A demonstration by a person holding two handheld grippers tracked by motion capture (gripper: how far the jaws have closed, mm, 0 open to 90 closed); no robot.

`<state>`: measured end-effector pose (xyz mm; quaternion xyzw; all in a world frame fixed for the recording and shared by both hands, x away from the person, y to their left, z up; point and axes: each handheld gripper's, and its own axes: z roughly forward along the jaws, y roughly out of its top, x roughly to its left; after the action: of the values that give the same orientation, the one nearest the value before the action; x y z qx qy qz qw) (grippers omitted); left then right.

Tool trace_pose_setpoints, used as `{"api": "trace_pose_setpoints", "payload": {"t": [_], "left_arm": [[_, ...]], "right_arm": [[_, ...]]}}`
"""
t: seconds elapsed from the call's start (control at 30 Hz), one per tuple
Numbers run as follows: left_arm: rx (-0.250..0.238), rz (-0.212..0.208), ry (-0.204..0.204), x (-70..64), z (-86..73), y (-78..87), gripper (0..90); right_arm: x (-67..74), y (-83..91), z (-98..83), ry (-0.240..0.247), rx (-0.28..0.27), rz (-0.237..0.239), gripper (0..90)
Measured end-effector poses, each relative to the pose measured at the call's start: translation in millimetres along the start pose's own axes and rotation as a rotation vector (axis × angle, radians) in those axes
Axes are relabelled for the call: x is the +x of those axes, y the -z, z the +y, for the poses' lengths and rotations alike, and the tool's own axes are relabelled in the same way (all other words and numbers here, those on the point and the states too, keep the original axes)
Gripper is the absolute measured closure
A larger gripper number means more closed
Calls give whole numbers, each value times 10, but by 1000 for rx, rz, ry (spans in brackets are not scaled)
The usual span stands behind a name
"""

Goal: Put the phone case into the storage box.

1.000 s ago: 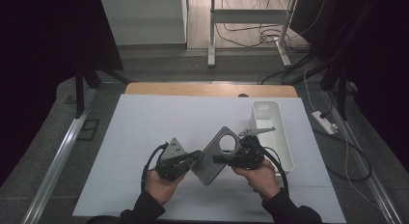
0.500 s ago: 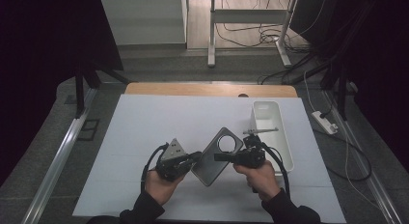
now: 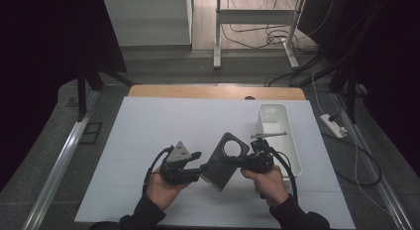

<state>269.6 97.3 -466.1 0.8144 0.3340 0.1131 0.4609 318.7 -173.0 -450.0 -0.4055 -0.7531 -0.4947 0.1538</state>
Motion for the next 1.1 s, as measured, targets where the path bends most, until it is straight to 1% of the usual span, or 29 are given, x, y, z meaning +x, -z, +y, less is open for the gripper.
{"api": "trace_pose_setpoints", "payload": {"t": [0.03, 0.07, 0.1, 0.13, 0.17, 0.2, 0.23, 0.27, 0.33, 0.37, 0.43, 0.53, 0.6, 0.63, 0.7, 0.73, 0.87, 0.9, 0.93, 0.97, 1.0, 1.07, 1.1], "left_arm": [[4, -10, 10, 20, -6, -5, 382], [7, -28, 21, 44, -15, -7, 354], [7, -28, 21, 44, -15, -7, 308], [14, -44, 31, 64, -19, -12, 308], [16, -56, 38, 81, -24, -9, 278], [14, -78, 42, 98, -31, -4, 265], [21, -96, 51, 109, -31, -5, 220], [27, -112, 52, 120, -32, -3, 188], [29, -141, 41, 128, -40, 1, 170], [33, -154, 37, 128, -42, 4, 143], [39, -164, 24, 124, -45, 7, 132], [48, -180, 16, 116, -51, 5, 106], [53, -199, 18, 122, -56, 1, 88], [56, -209, 12, 125, -62, -1, 83], [56, -217, 10, 125, -67, -2, 72], [54, -236, 11, 134, -77, -6, 50], [43, -262, 16, 143, -94, -19, 19], [43, -271, 12, 140, -99, -25, 17], [42, -270, -2, 137, -103, -28, 15], [45, -272, -8, 130, -107, -33, 14], [45, -272, -8, 130, -107, -33, 13], [58, -289, -14, 125, -116, -53, 7], [65, -292, -23, 119, -122, -64, 5]], "right_arm": [[5, 6, 0, 20, 0, -3, 850], [14, 10, -1, 28, 2, -5, 850], [14, 10, -1, 28, 2, -5, 850], [22, 14, -1, 46, 6, -9, 850], [31, 20, -1, 59, 8, -15, 850], [37, 24, -1, 73, 11, -14, 850], [45, 30, -1, 87, 15, -14, 849], [51, 35, -1, 99, 16, -18, 849], [64, 47, 1, 124, 22, -27, 849], [69, 55, 2, 136, 28, -33, 849], [74, 62, 4, 155, 34, -35, 849], [92, 82, 8, 198, 54, -55, 849], [99, 93, 10, 215, 61, -55, 849], [102, 98, 11, 218, 63, -55, 849], [106, 105, 11, 226, 65, -57, 849], [115, 114, 9, 242, 73, -61, 849], [138, 128, 8, 264, 88, -67, 849], [152, 133, 7, 280, 96, -72, 849], [162, 133, 6, 288, 97, -70, 849], [170, 136, 6, 297, 100, -68, 849], [170, 136, 6, 297, 100, -68, 849], [186, 137, 6, 310, 105, -60, 849], [191, 135, 6, 312, 105, -56, 850]]}}
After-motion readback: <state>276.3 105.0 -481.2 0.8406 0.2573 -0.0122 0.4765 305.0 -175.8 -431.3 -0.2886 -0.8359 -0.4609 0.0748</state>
